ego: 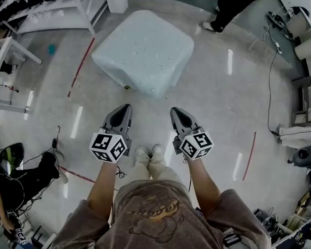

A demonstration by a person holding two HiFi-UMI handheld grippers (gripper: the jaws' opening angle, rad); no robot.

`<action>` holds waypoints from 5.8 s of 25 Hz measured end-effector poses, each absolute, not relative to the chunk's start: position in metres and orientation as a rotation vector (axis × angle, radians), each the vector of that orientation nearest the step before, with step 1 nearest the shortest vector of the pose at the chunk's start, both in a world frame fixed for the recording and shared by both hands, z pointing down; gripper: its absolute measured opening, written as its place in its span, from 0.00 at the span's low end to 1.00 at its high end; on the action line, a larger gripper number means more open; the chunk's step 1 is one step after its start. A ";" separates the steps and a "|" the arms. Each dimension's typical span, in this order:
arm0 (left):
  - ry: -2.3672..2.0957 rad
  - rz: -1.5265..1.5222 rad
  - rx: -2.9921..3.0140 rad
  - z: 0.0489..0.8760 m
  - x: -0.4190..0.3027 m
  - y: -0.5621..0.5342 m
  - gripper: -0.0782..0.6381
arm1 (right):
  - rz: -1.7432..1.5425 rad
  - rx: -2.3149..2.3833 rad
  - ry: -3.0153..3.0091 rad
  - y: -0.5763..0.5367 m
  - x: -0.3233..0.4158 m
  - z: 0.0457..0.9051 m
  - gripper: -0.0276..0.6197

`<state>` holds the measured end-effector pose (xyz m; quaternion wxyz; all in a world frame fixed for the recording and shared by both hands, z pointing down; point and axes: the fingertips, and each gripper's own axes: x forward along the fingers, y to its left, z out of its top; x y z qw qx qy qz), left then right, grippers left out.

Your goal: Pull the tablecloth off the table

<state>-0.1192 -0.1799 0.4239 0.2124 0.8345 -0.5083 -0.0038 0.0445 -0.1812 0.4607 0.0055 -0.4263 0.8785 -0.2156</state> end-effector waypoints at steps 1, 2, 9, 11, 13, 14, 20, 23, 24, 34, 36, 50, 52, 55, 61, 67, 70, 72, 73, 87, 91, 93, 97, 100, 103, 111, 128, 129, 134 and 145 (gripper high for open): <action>-1.411 -0.009 2.314 0.428 -0.121 -0.184 0.13 | -0.679 -1.337 2.748 -0.185 0.042 0.465 0.05; -1.410 -0.008 2.308 0.433 -0.122 -0.186 0.13 | -0.685 -1.338 2.747 -0.187 0.040 0.468 0.05; -1.390 -0.029 2.254 0.468 -0.122 -0.188 0.13 | -0.743 -1.337 2.750 -0.189 0.032 0.498 0.05; -1.390 -0.033 2.240 0.477 -0.123 -0.190 0.13 | -0.760 -1.340 2.744 -0.189 0.031 0.505 0.05; -1.394 -0.043 2.220 0.484 -0.124 -0.192 0.13 | -0.775 -1.344 2.733 -0.190 0.031 0.511 0.05; -1.395 -0.052 2.210 0.486 -0.124 -0.193 0.13 | -0.780 -1.347 2.726 -0.191 0.032 0.513 0.05; -1.364 -0.064 2.186 0.499 -0.120 -0.191 0.14 | -0.812 -1.336 2.704 -0.189 0.037 0.520 0.06; -1.332 -0.082 2.171 0.504 -0.117 -0.189 0.23 | -0.838 -1.318 2.699 -0.188 0.038 0.524 0.12; -1.317 -0.090 2.168 0.506 -0.116 -0.189 0.26 | -0.848 -1.313 2.696 -0.188 0.038 0.526 0.14; -1.091 -0.167 2.136 0.528 -0.094 -0.181 0.53 | -0.978 -1.169 2.671 -0.182 0.033 0.546 0.60; -1.050 -0.194 2.103 0.538 -0.091 -0.182 0.55 | -1.024 -1.123 2.648 -0.183 0.031 0.554 0.68; -0.979 -0.274 1.919 0.627 -0.088 -0.209 0.58 | -1.324 -0.980 2.529 -0.207 0.024 0.638 0.75; -0.964 -0.289 1.893 0.642 -0.088 -0.216 0.58 | -1.361 -0.974 2.502 -0.213 0.023 0.652 0.75; -0.945 -0.307 1.856 0.667 -0.087 -0.228 0.59 | -1.409 -0.974 2.464 -0.226 0.023 0.674 0.75; -0.918 -0.375 1.765 0.716 -0.088 -0.253 0.59 | -1.502 -0.965 2.345 -0.251 0.019 0.715 0.75; -0.874 -0.461 1.674 0.760 -0.086 -0.277 0.59 | -1.564 -0.959 2.245 -0.272 0.014 0.759 0.75; -0.865 -0.484 1.638 0.779 -0.086 -0.287 0.60 | -1.560 -0.949 2.224 -0.283 0.012 0.770 0.75; -0.860 -0.537 1.588 0.789 -0.086 -0.293 0.60 | -1.564 -0.931 2.192 -0.290 0.011 0.775 0.75; -0.852 -0.575 1.567 0.791 -0.086 -0.297 0.61 | -1.566 -0.918 2.171 -0.294 0.010 0.778 0.75; -0.758 -0.860 1.466 0.802 -0.082 -0.329 0.63 | -1.517 -0.800 1.988 -0.339 0.013 0.782 0.73; -0.756 -0.912 1.463 0.797 -0.087 -0.339 0.63 | -1.501 -0.801 1.951 -0.349 0.017 0.780 0.70; -0.758 -0.916 1.461 0.798 -0.088 -0.341 0.63 | -1.505 -0.798 1.938 -0.352 0.020 0.780 0.68; -0.770 -0.965 1.423 0.803 -0.100 -0.342 0.63 | -1.511 -0.801 1.943 -0.352 0.025 0.785 0.64; -0.755 -0.968 1.450 0.803 -0.099 -0.343 0.63 | -1.506 -0.783 1.932 -0.353 0.026 0.785 0.62; -0.743 -0.983 1.438 0.804 -0.097 -0.344 0.63 | -1.505 -0.776 1.912 -0.354 0.026 0.785 0.60; -0.710 -1.074 1.395 0.804 -0.108 -0.335 0.46 | -1.444 -0.792 1.933 -0.354 0.027 0.774 0.37; -0.598 -1.405 1.326 0.778 -0.134 -0.291 0.28 | -1.424 -0.825 1.963 -0.351 0.027 0.761 0.13; -0.583 -1.429 1.330 0.775 -0.136 -0.289 0.28 | -1.426 -0.827 1.960 -0.351 0.027 0.762 0.13; -0.556 -1.518 1.315 0.773 -0.135 -0.297 0.33 | -1.426 -0.847 1.962 -0.349 0.027 0.764 0.09; -0.597 -1.442 1.376 0.765 -0.137 -0.330 0.24 | -1.391 -0.901 2.021 -0.348 0.026 0.761 0.07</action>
